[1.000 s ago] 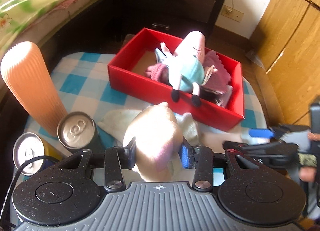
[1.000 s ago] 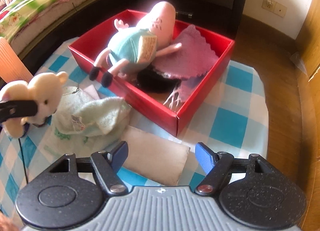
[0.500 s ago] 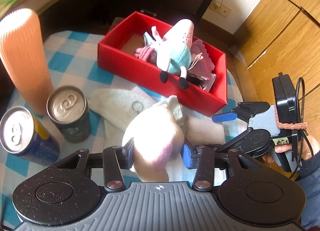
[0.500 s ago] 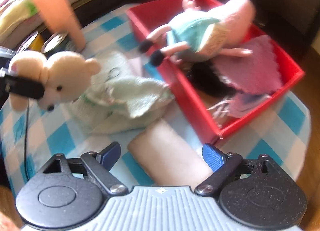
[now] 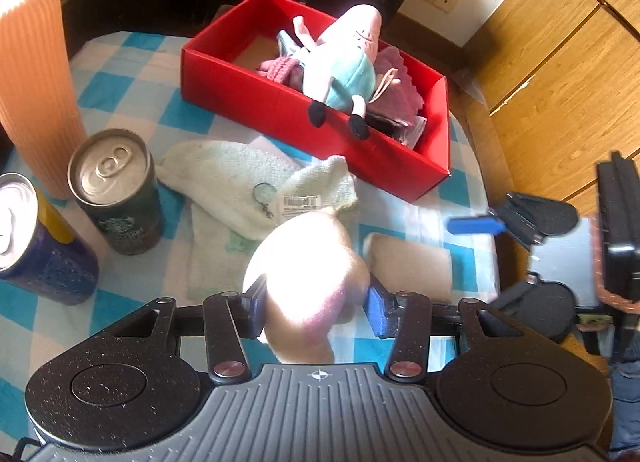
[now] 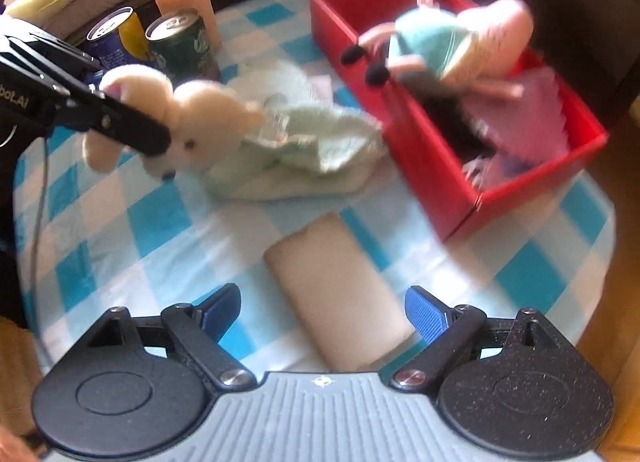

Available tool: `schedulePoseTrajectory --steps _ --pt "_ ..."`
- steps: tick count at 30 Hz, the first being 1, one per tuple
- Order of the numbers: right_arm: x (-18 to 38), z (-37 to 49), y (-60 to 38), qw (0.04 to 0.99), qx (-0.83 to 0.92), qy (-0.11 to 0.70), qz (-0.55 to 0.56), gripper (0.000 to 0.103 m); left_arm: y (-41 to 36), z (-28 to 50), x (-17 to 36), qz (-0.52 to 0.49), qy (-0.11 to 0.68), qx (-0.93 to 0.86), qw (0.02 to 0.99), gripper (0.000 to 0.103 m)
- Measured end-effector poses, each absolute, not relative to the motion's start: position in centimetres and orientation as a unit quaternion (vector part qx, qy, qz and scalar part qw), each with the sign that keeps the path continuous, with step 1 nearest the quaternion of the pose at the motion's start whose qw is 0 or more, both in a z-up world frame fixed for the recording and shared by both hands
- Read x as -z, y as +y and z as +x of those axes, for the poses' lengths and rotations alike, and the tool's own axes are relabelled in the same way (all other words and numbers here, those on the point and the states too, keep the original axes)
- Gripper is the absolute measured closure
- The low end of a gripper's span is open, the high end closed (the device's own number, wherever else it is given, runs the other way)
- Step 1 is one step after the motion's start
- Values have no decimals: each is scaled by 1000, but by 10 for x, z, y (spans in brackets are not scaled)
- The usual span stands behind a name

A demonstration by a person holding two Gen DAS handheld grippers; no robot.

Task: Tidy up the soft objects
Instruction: 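Grasp the white teddy plush with the left gripper while the right gripper grasps the beige pad, then lift and carry the white plush and beige pad with both grippers toward the red box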

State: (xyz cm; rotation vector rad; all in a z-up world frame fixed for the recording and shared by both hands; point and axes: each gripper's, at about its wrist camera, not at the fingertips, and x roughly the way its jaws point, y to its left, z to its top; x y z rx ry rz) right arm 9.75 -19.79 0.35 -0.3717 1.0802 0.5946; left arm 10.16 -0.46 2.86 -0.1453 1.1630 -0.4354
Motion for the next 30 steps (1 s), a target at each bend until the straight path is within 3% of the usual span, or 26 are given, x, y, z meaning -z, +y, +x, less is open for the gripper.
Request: schedulePoseTrajectory --steps 11,12,14,16,23,30 --pt "43 112 -183 748 -306 547 -217 35 3 108 -11 -69 566 198 797 53" --pt "42 112 -186 752 -301 550 -203 37 4 109 -9 -72 568 198 795 53" --pt "39 110 -191 756 -286 559 -182 54 6 109 -8 -76 571 198 793 53" --pt "34 104 -195 759 -278 571 -147 63 5 106 -10 -73 569 202 794 53" --pt "32 64 -193 769 -229 588 -105 65 3 90 -13 -64 568 207 794 53" --pt "-15 35 -198 815 -207 541 -21 65 -1 67 -38 -52 539 227 809 52"
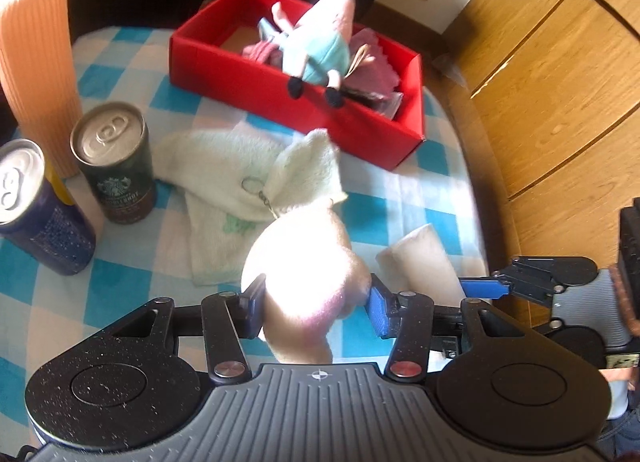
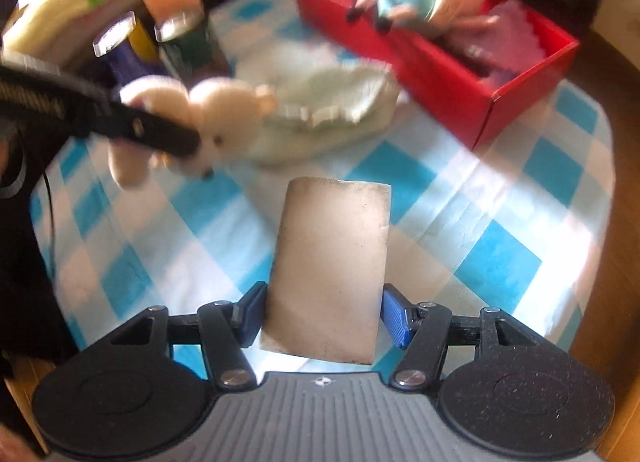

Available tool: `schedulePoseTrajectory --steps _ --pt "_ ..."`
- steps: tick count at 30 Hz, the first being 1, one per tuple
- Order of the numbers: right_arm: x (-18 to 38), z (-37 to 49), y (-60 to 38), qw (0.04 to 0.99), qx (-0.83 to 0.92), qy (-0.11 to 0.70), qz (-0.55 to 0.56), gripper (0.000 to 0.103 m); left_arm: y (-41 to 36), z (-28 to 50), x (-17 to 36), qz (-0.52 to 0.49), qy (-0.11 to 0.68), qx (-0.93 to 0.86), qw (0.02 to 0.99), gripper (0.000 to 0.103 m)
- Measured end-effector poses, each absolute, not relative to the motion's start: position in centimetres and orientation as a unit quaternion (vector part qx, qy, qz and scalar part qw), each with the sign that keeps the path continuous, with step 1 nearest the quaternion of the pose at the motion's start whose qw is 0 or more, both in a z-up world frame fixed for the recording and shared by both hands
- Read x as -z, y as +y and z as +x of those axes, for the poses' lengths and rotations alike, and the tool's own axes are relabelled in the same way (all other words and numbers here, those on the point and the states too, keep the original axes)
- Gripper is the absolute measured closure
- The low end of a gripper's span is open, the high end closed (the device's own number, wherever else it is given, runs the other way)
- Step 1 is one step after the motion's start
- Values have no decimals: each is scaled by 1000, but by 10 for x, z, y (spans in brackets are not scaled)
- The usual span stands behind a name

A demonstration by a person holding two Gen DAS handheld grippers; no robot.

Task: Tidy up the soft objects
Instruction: 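Lift and carry the white plush and beige pad with both grippers toward the red box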

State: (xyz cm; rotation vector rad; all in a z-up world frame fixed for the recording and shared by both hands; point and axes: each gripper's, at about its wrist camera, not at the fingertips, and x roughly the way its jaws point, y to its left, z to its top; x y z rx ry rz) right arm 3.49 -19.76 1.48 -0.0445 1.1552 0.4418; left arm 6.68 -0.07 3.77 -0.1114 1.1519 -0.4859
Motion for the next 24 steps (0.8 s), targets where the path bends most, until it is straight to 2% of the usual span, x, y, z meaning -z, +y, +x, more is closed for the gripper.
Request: schedulePoseTrajectory --steps 8,24 --pt "-66 8 -202 865 -193 461 57 65 4 50 -71 -63 496 240 832 51" --pt "-131 5 -205 918 -161 352 89 65 -6 60 -125 -76 424 240 870 50"
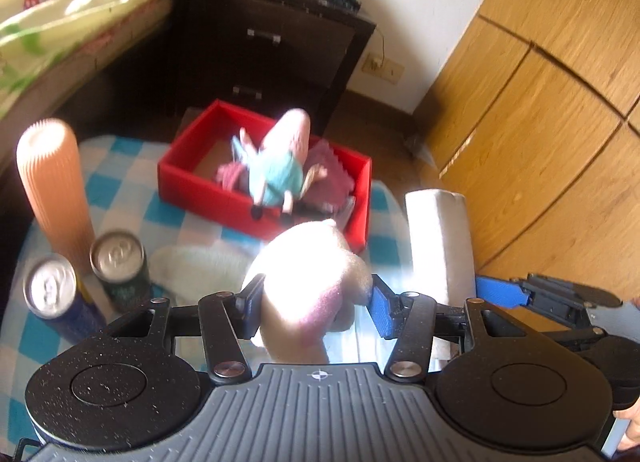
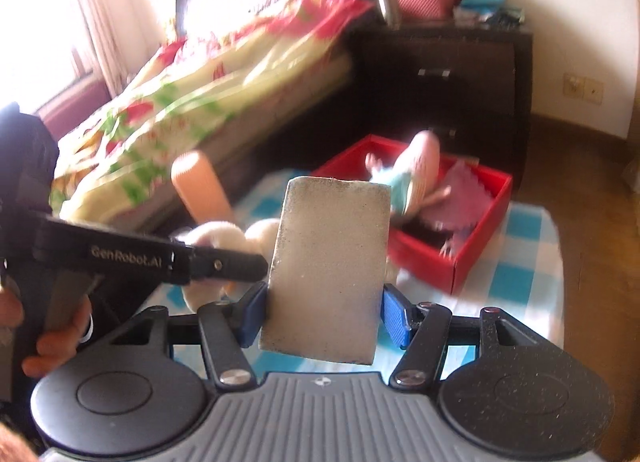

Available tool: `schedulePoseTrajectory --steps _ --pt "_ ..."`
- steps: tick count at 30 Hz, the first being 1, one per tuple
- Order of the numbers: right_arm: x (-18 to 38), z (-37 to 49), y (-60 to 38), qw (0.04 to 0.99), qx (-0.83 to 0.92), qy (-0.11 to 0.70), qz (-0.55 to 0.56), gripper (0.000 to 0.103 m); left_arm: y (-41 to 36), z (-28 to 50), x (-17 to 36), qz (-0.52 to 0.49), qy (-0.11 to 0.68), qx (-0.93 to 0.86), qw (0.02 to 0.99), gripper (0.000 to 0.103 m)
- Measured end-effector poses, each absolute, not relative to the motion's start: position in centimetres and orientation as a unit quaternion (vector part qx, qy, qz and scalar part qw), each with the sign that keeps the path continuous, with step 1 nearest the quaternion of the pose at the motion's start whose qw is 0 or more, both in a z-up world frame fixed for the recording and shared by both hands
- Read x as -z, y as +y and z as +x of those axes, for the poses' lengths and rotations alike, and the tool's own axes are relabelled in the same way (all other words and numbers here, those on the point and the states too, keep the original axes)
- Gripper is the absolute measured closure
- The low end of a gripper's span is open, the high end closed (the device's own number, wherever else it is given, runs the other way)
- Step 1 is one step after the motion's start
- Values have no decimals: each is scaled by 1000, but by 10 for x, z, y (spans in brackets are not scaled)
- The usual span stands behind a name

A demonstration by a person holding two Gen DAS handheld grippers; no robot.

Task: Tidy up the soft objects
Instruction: 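Lift and carry the white plush and beige pad with both grippers toward the red box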

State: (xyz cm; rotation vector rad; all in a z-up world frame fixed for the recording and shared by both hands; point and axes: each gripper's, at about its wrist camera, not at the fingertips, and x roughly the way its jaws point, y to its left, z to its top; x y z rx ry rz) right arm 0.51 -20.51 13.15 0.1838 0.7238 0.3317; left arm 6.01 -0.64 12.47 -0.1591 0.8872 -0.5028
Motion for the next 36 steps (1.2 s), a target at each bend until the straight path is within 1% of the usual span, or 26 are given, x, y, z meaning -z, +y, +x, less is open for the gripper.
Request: schedulePoseTrajectory --steps 5,12,18,36 --pt "-146 14 -212 929 -143 326 101 65 -7 75 -140 -91 402 234 880 49" --pt "-159 26 -217 941 -122 298 108 65 -20 89 -149 -84 381 228 892 49" --pt "-165 35 -221 948 -109 279 109 65 -20 100 -157 -98 363 222 899 49" --pt "-157 69 -224 952 -83 279 97 65 -41 136 -152 -73 355 205 909 49"
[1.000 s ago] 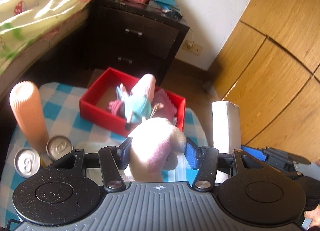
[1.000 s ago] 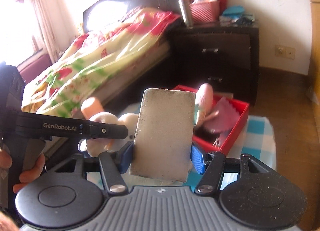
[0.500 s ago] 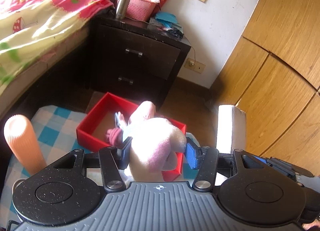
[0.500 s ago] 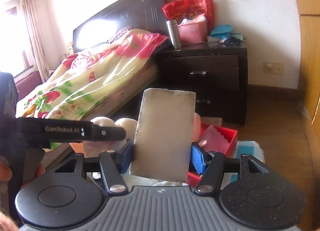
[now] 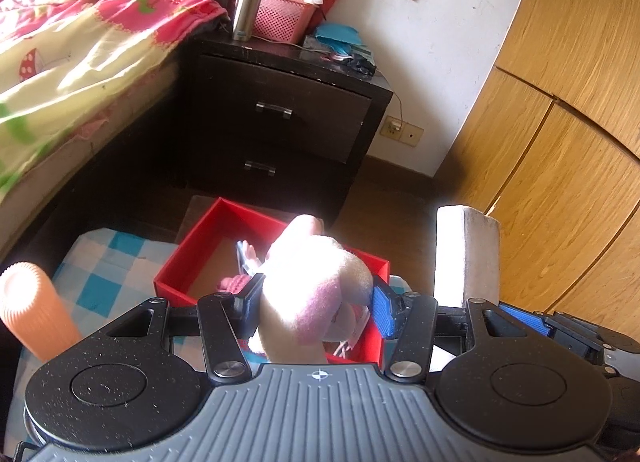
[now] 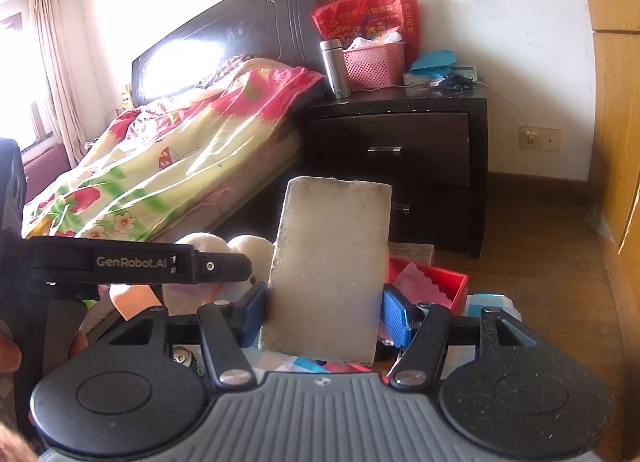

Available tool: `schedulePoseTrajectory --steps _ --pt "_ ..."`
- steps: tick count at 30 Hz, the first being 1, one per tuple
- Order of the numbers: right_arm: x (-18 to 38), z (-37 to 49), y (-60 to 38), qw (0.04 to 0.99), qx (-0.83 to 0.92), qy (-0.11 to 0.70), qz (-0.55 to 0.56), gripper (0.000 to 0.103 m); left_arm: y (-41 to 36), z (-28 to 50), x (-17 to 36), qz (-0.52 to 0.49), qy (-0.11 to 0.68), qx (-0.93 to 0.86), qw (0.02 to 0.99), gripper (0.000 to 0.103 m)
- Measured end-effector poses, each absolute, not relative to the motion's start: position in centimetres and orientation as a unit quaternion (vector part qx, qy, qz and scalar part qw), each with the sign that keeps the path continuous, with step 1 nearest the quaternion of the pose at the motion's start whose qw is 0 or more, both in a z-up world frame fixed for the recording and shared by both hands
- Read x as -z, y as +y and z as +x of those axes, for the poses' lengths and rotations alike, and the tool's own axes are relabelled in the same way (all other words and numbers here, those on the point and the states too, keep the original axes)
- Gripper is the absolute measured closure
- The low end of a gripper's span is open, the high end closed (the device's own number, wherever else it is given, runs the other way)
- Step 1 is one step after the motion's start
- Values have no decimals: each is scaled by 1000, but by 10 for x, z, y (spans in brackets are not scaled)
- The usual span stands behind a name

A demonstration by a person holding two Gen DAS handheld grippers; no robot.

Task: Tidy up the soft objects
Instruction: 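Lift and carry the white plush and beige pad with both grippers toward the red box, then lower the white plush and beige pad into the red box and open both grippers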

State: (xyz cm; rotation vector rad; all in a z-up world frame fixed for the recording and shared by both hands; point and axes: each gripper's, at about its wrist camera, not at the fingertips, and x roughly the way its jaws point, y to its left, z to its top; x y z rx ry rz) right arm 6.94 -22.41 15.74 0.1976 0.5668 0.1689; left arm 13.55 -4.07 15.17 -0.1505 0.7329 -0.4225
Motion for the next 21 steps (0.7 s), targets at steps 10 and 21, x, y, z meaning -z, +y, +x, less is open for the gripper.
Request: schedulePoseTrajectory --steps 10,21 --pt "-151 82 -229 951 -71 285 94 65 -43 147 -148 -68 354 202 911 49" --pt "-142 104 -227 951 -63 292 85 65 -43 169 -141 -73 355 191 912 49"
